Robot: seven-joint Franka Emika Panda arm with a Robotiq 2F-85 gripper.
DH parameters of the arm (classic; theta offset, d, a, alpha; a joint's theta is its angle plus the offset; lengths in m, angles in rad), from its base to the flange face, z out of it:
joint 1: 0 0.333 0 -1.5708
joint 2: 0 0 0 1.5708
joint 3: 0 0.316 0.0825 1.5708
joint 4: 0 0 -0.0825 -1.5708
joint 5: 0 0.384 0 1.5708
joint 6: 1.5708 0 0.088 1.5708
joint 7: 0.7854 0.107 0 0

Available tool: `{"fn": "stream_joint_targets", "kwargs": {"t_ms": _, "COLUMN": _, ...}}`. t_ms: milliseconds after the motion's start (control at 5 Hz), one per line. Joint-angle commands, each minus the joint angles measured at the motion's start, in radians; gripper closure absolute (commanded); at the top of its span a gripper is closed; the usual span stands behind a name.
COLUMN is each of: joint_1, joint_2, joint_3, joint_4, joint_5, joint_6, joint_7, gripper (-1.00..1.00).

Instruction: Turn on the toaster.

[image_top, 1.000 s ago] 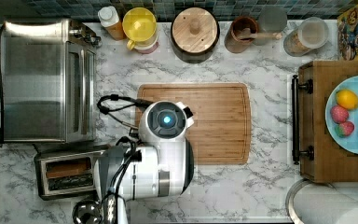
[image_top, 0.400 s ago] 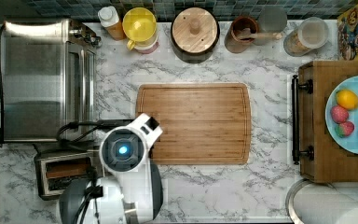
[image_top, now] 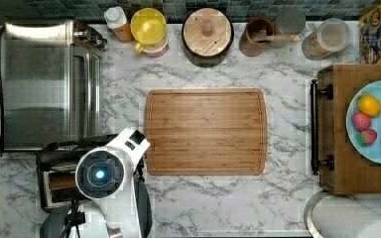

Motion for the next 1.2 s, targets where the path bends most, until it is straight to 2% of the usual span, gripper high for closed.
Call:
{"fn": "stream_joint_targets", "kwargs": {"t_ms": 200, "joint_1": 0.017, "joint_2": -0.01, "joint_3": -0.013, "joint_4": -0.075, "joint_5": 0.045, "joint_6": -0.006, "joint_7": -0.021, "gripper": 1.0}}
{"fn": "stream_joint_targets", "kwargs": {"t_ms": 800, "joint_1": 0.051, "joint_2": 0.03, "joint_3": 0.017, "joint_4": -0.122, "joint_5": 0.016, "joint_6": -0.023, "joint_7": -0.002, "gripper": 1.0}}
{"fn": "stream_joint_targets", "kwargs": {"t_ms": 1200, "joint_1": 0.036, "joint_2": 0.042, "joint_3": 0.026, "joint_4": -0.155, "joint_5": 0.036, "joint_6": 0.026, "joint_7": 0.004, "gripper": 1.0}}
